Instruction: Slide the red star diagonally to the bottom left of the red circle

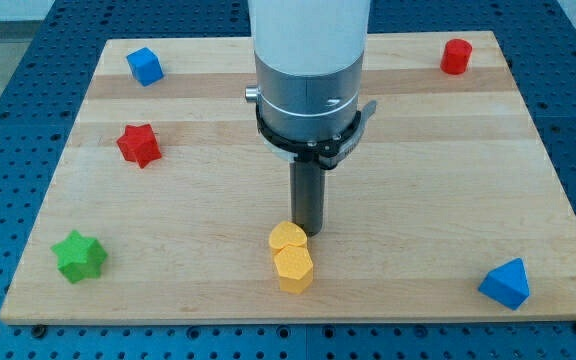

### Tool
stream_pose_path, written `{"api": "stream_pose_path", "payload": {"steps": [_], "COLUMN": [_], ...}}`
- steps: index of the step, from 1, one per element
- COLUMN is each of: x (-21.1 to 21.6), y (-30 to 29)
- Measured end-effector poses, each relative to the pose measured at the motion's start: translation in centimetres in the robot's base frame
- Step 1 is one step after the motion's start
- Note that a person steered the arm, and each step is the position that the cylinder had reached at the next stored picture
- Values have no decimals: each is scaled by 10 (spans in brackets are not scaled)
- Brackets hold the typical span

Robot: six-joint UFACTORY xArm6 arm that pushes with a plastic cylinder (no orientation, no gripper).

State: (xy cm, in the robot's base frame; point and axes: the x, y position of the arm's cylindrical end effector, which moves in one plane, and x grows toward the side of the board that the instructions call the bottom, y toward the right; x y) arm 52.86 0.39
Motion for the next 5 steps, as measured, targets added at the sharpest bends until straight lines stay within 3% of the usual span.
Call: {"api": "stream_pose_path", "payload": {"steps": [1, 2, 5], "x": [-2, -40, -194], "y": [0, -6, -104]}}
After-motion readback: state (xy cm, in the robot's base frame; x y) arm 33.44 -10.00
